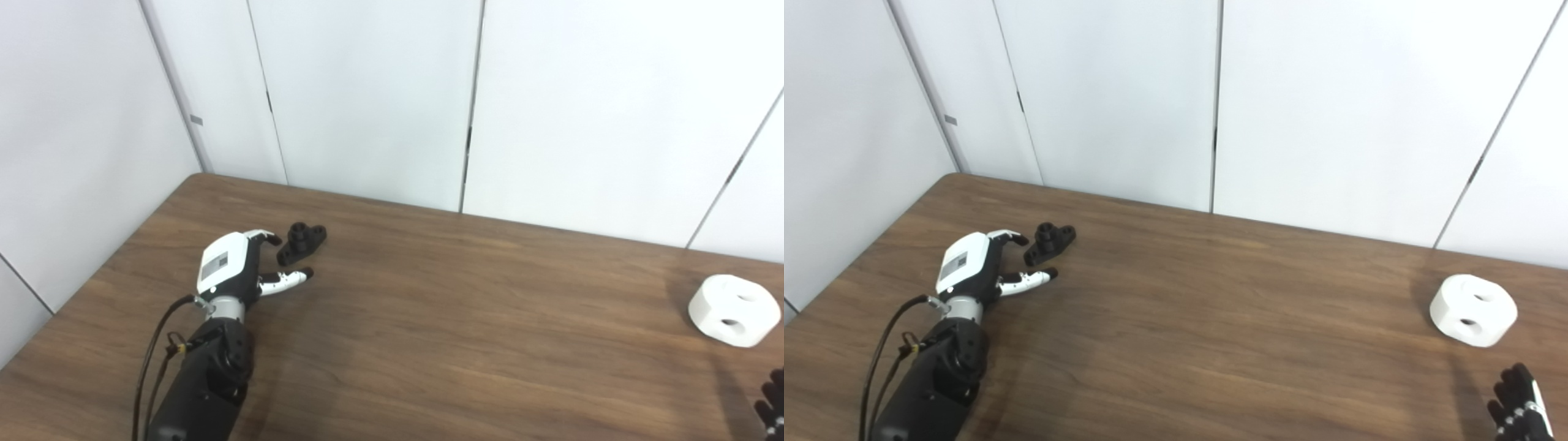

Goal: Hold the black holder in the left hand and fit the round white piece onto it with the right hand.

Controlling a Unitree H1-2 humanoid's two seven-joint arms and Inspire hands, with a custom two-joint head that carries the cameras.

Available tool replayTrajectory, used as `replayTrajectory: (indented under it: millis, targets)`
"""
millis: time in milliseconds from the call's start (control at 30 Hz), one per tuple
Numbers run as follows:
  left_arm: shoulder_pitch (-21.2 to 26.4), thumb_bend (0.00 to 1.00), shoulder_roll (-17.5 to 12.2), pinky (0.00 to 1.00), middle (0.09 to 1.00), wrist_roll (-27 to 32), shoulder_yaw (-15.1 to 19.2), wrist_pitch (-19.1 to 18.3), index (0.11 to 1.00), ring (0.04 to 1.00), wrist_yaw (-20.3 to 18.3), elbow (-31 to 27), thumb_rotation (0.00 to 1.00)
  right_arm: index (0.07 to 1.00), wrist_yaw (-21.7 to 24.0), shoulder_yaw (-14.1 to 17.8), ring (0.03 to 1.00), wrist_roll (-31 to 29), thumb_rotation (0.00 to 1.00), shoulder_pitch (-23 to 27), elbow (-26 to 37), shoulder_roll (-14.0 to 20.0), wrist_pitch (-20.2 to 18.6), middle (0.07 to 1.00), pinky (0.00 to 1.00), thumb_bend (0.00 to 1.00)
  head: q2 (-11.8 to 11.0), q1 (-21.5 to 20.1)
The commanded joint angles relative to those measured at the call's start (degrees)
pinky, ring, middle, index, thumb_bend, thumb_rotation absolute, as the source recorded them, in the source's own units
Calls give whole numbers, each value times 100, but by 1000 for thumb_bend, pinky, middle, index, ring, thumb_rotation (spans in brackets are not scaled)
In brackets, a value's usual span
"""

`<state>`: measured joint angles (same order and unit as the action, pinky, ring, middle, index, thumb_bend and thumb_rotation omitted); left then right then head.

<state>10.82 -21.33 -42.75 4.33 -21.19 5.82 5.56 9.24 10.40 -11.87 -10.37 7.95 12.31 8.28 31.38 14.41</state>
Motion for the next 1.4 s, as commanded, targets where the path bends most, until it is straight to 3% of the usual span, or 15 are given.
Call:
replayTrajectory:
  millis: [0, 300, 500, 833, 1367]
  targets:
    - [340, 888, -123, 844, 873, -48, 15, -83, 726, 899, 212, 24, 451, 1000, 46, -71, 1000, -97, 1000, -128, -30, -82, 99, 997, 1000, 655, 23, -22]
    - [642, 886, -184, 877, 864, -23, -100, -364, 702, 906, 331, 445, 418, 1000, 56, -110, 1000, -43, 1000, -165, 13, -53, 88, 987, 1000, 634, 53, -60]
    - [782, 878, -163, 882, 866, -101, -156, -562, 707, 904, 194, 464, 408, 1000, 116, -115, 1000, -130, 997, -181, -12, -40, 139, 985, 1000, 611, 53, -60]
    - [1002, 864, -196, 870, 861, -59, -230, -558, 709, 897, 116, 638, 405, 1000, 83, -102, 1000, -101, 982, -200, 22, -65, 113, 982, 1000, 593, 74, -79]
    - [1099, 845, -218, 856, 836, 352, -293, -490, 602, 889, 280, 902, 377, 1000, 90, -104, 1000, -164, 953, -256, 88, -63, 45, 978, 1000, 613, 132, -113]
